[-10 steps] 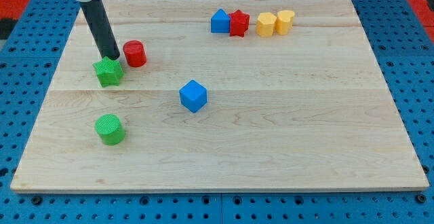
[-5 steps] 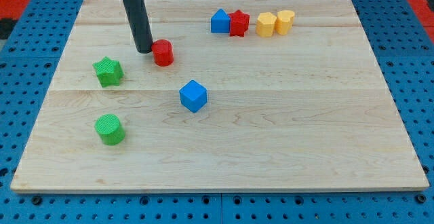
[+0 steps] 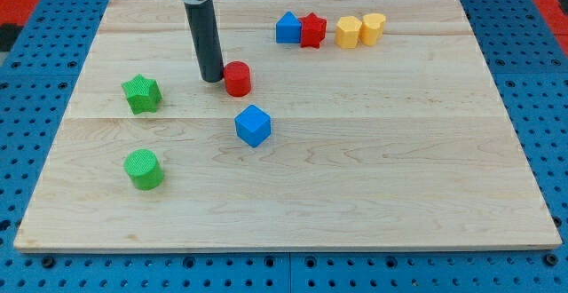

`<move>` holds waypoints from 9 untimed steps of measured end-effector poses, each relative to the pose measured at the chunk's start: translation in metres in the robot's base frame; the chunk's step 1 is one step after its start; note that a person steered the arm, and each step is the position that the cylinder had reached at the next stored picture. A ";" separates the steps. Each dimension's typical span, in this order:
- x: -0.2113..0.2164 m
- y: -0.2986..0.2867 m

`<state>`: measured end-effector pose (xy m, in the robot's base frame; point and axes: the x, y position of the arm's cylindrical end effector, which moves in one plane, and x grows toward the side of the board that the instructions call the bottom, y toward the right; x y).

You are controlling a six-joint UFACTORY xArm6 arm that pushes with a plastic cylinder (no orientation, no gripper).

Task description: Slide red circle to the center

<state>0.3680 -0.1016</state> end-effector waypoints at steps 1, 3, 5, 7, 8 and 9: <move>0.009 0.000; 0.041 0.000; 0.081 -0.014; 0.032 -0.047; 0.008 -0.010; 0.005 -0.007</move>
<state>0.3734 -0.1090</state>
